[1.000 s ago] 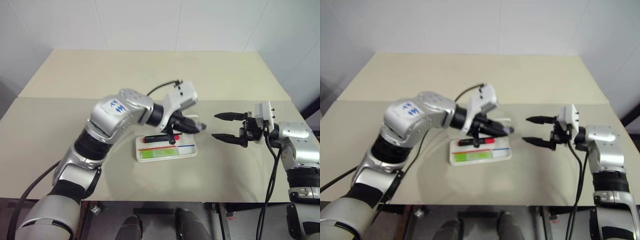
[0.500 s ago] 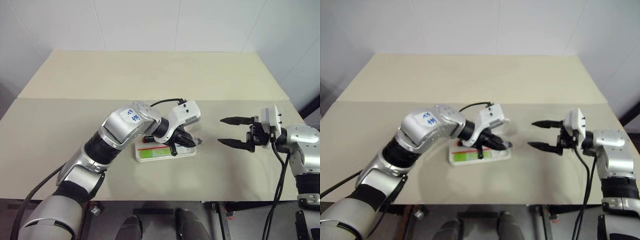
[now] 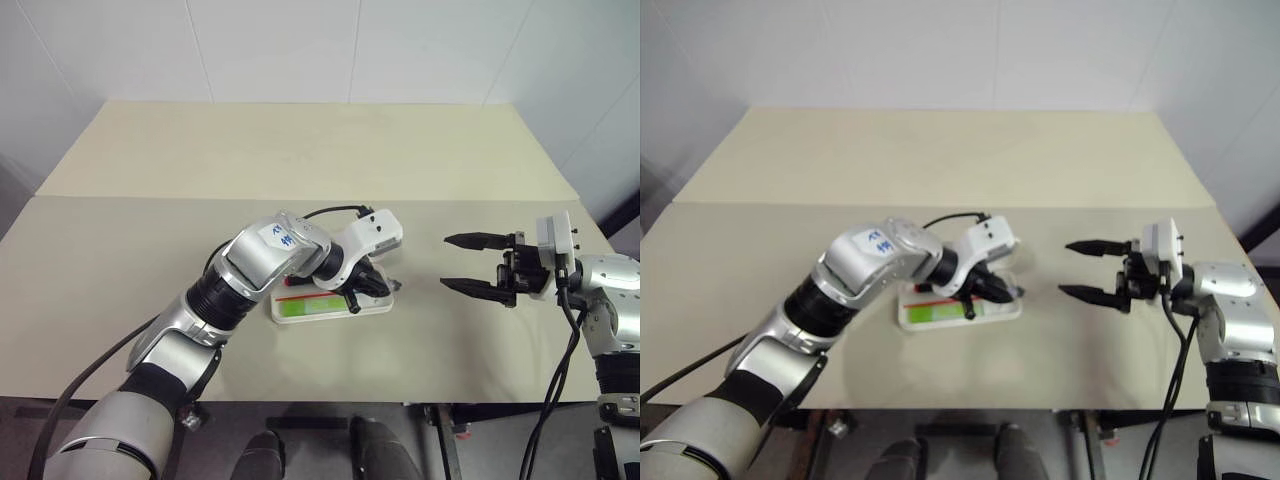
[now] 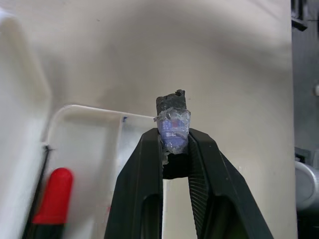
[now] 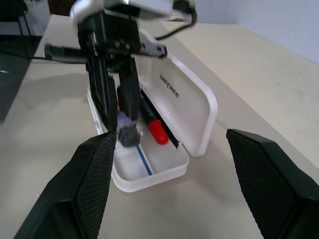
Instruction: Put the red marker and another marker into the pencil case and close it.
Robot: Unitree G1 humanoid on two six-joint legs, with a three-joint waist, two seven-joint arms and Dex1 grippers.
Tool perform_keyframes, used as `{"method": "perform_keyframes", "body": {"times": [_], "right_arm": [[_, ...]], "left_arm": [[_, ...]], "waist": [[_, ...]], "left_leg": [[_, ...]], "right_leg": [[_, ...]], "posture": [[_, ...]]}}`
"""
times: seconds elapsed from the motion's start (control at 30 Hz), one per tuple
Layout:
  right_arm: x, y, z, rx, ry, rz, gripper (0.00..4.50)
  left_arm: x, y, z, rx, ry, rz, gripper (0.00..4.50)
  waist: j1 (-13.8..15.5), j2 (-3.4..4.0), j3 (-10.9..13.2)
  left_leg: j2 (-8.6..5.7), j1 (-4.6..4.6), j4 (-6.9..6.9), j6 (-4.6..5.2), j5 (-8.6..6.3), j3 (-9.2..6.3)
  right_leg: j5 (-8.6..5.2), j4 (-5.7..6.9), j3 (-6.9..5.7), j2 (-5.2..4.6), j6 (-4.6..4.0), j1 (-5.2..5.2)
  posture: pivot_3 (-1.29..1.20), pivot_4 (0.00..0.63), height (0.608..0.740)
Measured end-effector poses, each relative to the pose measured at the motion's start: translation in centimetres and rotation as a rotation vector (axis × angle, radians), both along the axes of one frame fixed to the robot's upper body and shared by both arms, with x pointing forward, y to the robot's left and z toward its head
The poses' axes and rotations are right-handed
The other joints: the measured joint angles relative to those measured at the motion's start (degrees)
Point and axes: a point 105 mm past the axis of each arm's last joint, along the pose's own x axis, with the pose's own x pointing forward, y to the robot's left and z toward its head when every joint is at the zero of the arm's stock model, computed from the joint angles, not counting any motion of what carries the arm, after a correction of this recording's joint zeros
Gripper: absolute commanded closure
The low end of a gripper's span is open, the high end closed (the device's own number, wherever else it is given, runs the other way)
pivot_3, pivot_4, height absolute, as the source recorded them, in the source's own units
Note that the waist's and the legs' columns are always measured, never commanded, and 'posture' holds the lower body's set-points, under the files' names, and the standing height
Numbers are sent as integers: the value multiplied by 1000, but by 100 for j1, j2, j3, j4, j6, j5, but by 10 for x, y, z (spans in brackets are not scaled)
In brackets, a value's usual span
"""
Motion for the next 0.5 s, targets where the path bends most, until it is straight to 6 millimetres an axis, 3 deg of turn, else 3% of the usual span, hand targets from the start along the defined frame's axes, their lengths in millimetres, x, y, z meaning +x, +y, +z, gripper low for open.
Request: {"method": "perform_keyframes", "body": {"times": [0.17, 0.5], "right_arm": [[1, -1, -1, 2, 7, -9, 0], [1, -4, -7, 6, 24, -37, 0]], "left_arm": [[5, 0, -12, 18, 29, 44, 4144], [12, 5, -18, 47, 38, 97, 823]], "waist": [[3, 0, 0], [-2, 0, 0]], "left_leg": [[-1, 0, 3, 0, 0, 1], [-2, 0, 2, 0, 0, 1]], "right_leg": [[0, 2, 1, 0, 0, 0], [0, 2, 1, -1, 1, 0]], "posture": [[0, 150, 740], [0, 150, 740]]}}
